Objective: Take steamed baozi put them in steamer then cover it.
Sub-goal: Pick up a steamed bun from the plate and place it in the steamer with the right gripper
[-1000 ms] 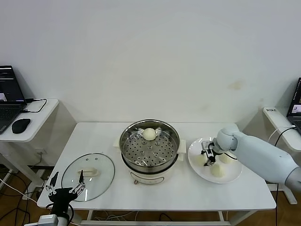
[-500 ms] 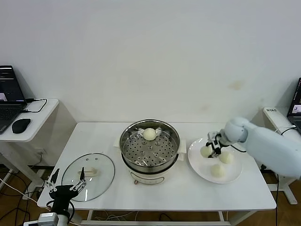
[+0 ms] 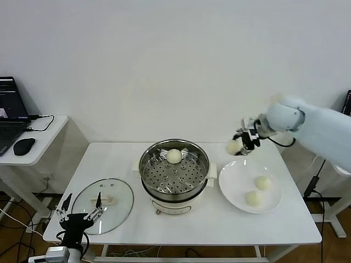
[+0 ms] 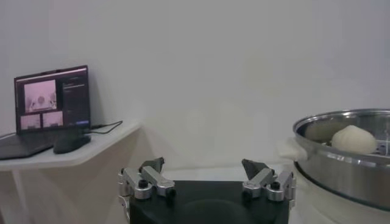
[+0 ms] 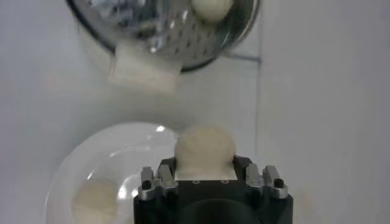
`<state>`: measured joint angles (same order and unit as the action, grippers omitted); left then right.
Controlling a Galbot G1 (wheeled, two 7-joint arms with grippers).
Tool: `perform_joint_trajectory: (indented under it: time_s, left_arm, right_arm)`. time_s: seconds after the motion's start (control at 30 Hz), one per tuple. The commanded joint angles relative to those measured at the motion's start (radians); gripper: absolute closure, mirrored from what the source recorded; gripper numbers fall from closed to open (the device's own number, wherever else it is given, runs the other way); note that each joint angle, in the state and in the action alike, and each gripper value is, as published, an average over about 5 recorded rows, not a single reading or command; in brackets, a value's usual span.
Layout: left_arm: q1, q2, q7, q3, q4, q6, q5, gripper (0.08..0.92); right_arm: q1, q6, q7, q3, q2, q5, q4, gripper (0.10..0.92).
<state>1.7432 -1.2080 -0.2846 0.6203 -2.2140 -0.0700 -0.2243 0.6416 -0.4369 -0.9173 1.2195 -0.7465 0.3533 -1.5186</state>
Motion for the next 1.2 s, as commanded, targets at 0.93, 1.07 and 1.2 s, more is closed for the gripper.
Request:
perform_joint_trajectory:
  time_s: [0.93,1.07,1.2]
  left_arm:
    - [-0.015,-0.014,0.002,0.041,-0.008,0.0,-0.012,0.177]
    - [-0.014,-0.016,0.002,0.04,-0.004,0.001,-0.012,0.177]
    - [-0.014,-0.016,0.002,0.042,-0.001,0.002,-0.012,0.177]
  right_arm:
    - [-0.228,-0.254,0.189,0.026,-0.648,0.227,0.34,0.431]
    - [-0.238,-0.256,0.19,0.027,-0.649,0.22,0.343,0.431]
    - [-0.246,-0.252,0.197,0.022,-0.65,0.213,0.352,0.431]
